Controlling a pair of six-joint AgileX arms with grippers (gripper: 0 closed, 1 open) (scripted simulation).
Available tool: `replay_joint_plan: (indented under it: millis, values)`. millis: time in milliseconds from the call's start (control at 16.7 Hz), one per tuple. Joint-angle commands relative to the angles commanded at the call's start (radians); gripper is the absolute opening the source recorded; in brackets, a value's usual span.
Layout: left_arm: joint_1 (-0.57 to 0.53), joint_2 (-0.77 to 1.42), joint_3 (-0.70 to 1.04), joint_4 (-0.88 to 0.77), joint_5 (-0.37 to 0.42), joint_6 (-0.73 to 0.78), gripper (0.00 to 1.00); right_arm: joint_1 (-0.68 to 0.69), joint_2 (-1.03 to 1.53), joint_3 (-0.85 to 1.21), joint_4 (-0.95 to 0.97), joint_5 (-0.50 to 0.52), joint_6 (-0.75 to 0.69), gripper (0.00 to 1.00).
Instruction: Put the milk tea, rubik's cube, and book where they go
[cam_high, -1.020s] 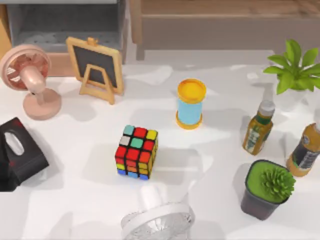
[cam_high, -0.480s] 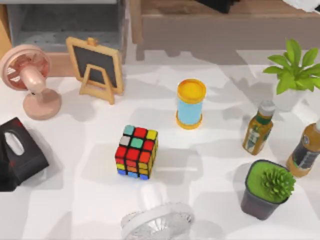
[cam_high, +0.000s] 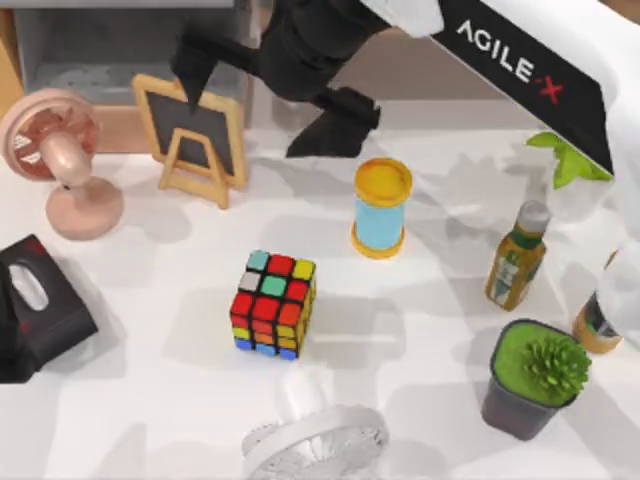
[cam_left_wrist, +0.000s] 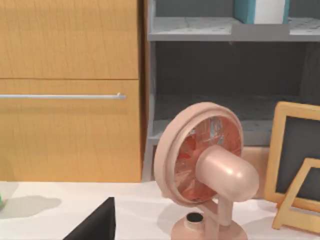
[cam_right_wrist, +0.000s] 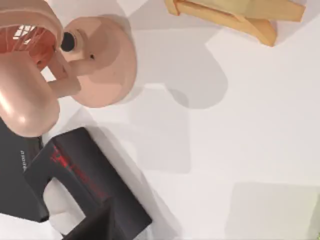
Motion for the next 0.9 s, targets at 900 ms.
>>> replay_joint_plan:
  millis: [900]
  values:
    - [0.000, 0.000, 0.000, 0.000, 0.000, 0.000, 1.00, 0.169, 0.263, 0.399, -0.606, 0.242, 0.219, 1.00]
